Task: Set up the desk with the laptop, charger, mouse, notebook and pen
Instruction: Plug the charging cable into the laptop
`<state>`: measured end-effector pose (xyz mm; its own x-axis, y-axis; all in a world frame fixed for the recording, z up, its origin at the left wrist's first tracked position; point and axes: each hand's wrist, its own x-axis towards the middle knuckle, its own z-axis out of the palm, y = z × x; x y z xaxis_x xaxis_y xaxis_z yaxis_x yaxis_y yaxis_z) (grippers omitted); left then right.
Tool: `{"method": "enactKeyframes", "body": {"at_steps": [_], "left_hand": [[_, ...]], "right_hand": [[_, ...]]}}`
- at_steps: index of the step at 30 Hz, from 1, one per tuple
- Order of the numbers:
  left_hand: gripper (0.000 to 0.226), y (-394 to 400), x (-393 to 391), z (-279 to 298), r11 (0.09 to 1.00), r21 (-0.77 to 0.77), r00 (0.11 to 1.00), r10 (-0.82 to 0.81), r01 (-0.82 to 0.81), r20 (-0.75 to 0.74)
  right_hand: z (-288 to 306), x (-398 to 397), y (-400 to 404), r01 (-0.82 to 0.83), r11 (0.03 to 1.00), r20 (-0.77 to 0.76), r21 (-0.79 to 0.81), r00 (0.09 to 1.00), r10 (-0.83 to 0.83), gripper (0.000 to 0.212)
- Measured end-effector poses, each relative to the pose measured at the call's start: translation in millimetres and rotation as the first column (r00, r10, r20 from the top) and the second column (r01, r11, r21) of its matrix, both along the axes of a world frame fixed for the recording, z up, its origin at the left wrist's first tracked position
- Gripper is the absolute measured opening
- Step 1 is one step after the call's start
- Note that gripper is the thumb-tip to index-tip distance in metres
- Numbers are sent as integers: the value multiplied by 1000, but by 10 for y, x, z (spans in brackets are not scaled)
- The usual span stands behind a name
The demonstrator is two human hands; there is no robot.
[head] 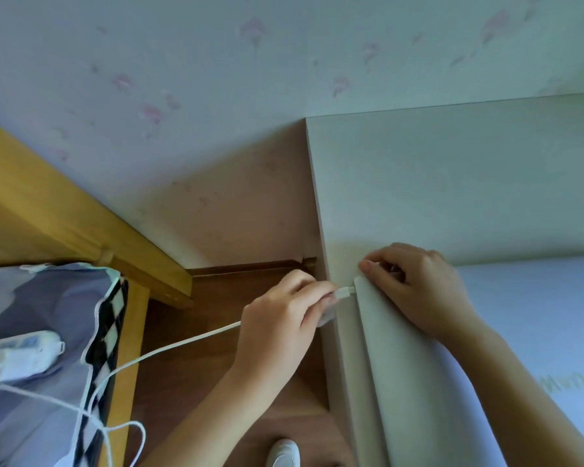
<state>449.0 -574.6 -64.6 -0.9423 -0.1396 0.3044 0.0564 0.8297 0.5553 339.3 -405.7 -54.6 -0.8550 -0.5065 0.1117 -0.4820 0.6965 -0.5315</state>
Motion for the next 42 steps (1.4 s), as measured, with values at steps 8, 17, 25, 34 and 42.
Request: {"method": "enactKeyframes", "body": {"at_steps": [8,17,25,34,42], "left_hand": [[24,3,-24,-125,999,-7,995,-48,48,-92],[23,43,-116,22,999,24,977,-35,41,-212],[24,30,-112,8,998,32,967,-50,59,-249],[22,99,-116,-57,984,143,971,-75,110,-228],[24,194,-72,-133,969,215,969,-72,125,-237]], "right_hand": [[96,-103,-155,103,986,66,133,991,-113,31],[203,-133,-142,170,985,119,6,978,-170,42],[254,-210,-67,185,973,247,-137,958,-147,40],[199,-227,-69,177,975,212,-138,966,-145,41],[239,-181,-93,142,974,265,-175,960,-92,39]]}}
